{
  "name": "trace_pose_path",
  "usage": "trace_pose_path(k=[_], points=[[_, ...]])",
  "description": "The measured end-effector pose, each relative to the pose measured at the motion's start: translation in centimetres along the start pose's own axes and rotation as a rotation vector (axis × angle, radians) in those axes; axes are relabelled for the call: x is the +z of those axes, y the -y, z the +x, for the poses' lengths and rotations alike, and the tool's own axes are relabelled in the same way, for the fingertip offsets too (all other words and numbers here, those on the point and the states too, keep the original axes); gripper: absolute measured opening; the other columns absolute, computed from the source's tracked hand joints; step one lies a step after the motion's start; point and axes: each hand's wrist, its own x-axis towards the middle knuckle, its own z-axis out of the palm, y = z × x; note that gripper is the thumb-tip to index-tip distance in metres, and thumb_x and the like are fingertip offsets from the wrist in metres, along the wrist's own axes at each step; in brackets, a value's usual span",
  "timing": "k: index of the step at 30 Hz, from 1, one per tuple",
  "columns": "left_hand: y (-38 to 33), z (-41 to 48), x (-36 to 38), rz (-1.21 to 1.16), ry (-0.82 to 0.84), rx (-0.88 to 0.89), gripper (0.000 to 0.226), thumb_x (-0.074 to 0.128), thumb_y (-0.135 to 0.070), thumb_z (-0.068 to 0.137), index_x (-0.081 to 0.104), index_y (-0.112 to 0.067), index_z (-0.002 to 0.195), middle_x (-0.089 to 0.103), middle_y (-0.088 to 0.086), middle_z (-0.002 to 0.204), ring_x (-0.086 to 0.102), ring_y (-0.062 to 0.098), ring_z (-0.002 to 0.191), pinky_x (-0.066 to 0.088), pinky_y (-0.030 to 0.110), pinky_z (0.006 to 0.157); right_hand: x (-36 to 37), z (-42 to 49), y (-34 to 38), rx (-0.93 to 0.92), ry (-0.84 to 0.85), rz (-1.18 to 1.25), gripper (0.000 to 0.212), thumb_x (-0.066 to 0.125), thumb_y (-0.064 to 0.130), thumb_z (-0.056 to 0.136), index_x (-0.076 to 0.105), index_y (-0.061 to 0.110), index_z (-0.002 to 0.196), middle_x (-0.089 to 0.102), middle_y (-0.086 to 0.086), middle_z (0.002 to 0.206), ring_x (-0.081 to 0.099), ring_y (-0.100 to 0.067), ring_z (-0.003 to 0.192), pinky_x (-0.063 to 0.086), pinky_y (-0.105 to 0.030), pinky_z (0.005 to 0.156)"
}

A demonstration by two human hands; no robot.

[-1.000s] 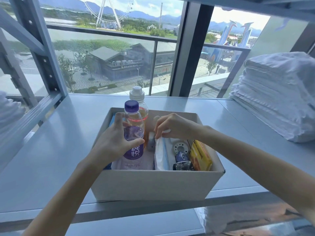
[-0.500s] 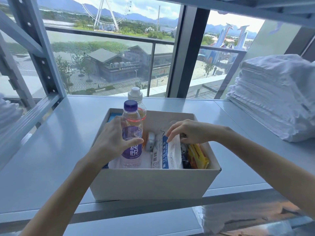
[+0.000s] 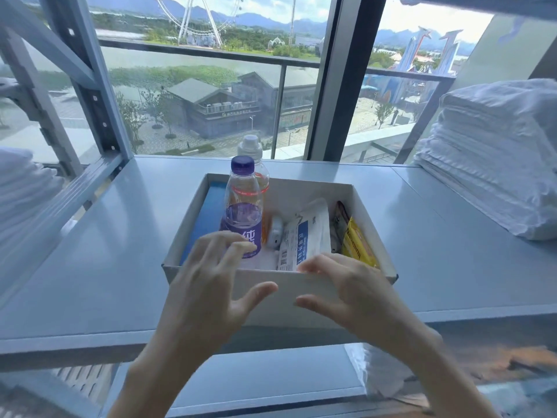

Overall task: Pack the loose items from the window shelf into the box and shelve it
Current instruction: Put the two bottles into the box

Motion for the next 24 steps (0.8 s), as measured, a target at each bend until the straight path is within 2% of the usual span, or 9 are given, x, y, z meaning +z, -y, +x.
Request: trace_pose_path(k=[2,4,6,11,15,17,20,22,24], points=[[-0.6,-0.3,0.7,0.047,0.024,0.067,0.049,0.051,-0.062,0.074,0.064,-0.022,0.099,0.064,-0.009,0.098,0.057,0.015,0.095,0.044,0.029,0.080,1.5,-0.6,0.7,-0.007,-0.184,-0.117,0.038,0.069,0.053,0.071,0.060,0.026,0.096,0.066,0.012,0.090,0.059,-0.010,0.079,0.040,-0.024,0.069],[-0.8,-0.6,1.4,0.118,0.047,0.120,0.039,0.066,-0.055,0.070,0.065,-0.023,0.093,0.066,-0.010,0.088,0.060,0.017,0.084,0.039,0.030,0.078,2.7,-1.1,1.2,0.051,-0.295,-0.144,0.040,0.078,0.045,0.066,0.060,0.025,0.097,0.066,0.011,0.090,0.054,-0.013,0.082,0.038,-0.026,0.073],[-0.8,-0.9,1.7,0.164,0.059,0.134,0.041,0.083,-0.043,0.061,0.065,-0.022,0.092,0.066,-0.007,0.084,0.061,0.020,0.078,0.038,0.032,0.076,3.9,-1.5,1.4,0.102,-0.371,-0.153,0.046,0.082,0.041,0.061,0.060,0.024,0.098,0.066,0.008,0.092,0.047,-0.014,0.088,0.036,-0.028,0.079],[-0.9,-1.9,2.4,0.181,-0.023,0.127,0.049,0.086,-0.030,0.056,0.062,-0.019,0.097,0.063,-0.004,0.087,0.051,0.020,0.084,0.033,0.032,0.083,4.9,-1.7,0.9,0.096,-0.443,-0.147,0.049,0.084,0.033,0.061,0.059,0.021,0.101,0.064,0.005,0.094,0.042,-0.015,0.094,0.029,-0.027,0.086],[-0.7,-2.2,2.6,0.126,-0.107,0.068,0.037,0.067,-0.043,0.074,0.066,-0.019,0.101,0.065,-0.004,0.098,0.050,0.018,0.100,0.032,0.036,0.099,4.6,-2.3,0.2,0.066,-0.478,-0.030,0.041,0.074,0.030,0.070,0.063,0.019,0.108,0.062,0.007,0.098,0.045,-0.013,0.100,0.035,-0.029,0.093],[-0.3,-2.2,2.5,0.103,-0.161,0.017,0.039,0.056,-0.049,0.078,0.068,-0.019,0.100,0.065,-0.005,0.102,0.051,0.019,0.106,0.032,0.042,0.104,3.9,-2.8,-0.7,0.046,-0.518,0.030,0.038,0.072,0.028,0.072,0.064,0.018,0.108,0.062,0.005,0.100,0.047,-0.012,0.102,0.039,-0.027,0.096],[0.9,-1.7,1.8,0.085,-0.225,-0.085,0.049,0.049,-0.057,0.080,0.068,-0.017,0.103,0.063,0.000,0.112,0.048,0.023,0.117,0.032,0.045,0.105,1.9,-3.2,-2.4,0.067,-0.527,0.045,0.038,0.069,0.034,0.076,0.066,0.015,0.108,0.063,0.002,0.106,0.049,-0.014,0.109,0.032,-0.021,0.106],[1.8,-0.7,0.7,0.101,-0.126,-0.151,0.072,0.040,-0.072,0.075,0.063,-0.016,0.115,0.056,0.004,0.125,0.042,0.025,0.125,0.034,0.046,0.105,0.1,-2.7,-3.2,0.120,-0.445,0.019,0.047,0.060,0.046,0.081,0.063,0.014,0.115,0.060,-0.001,0.118,0.046,-0.015,0.120,0.028,-0.022,0.109],[3.0,0.5,-0.5,0.058,0.087,-0.208,0.096,0.030,-0.085,0.064,0.050,-0.022,0.133,0.041,0.001,0.143,0.031,0.020,0.134,0.033,0.043,0.106,-1.7,-1.2,-4.1,0.192,-0.269,-0.026,0.056,0.052,0.051,0.087,0.053,0.014,0.129,0.048,-0.004,0.137,0.033,-0.016,0.134,0.021,-0.021,0.107]])
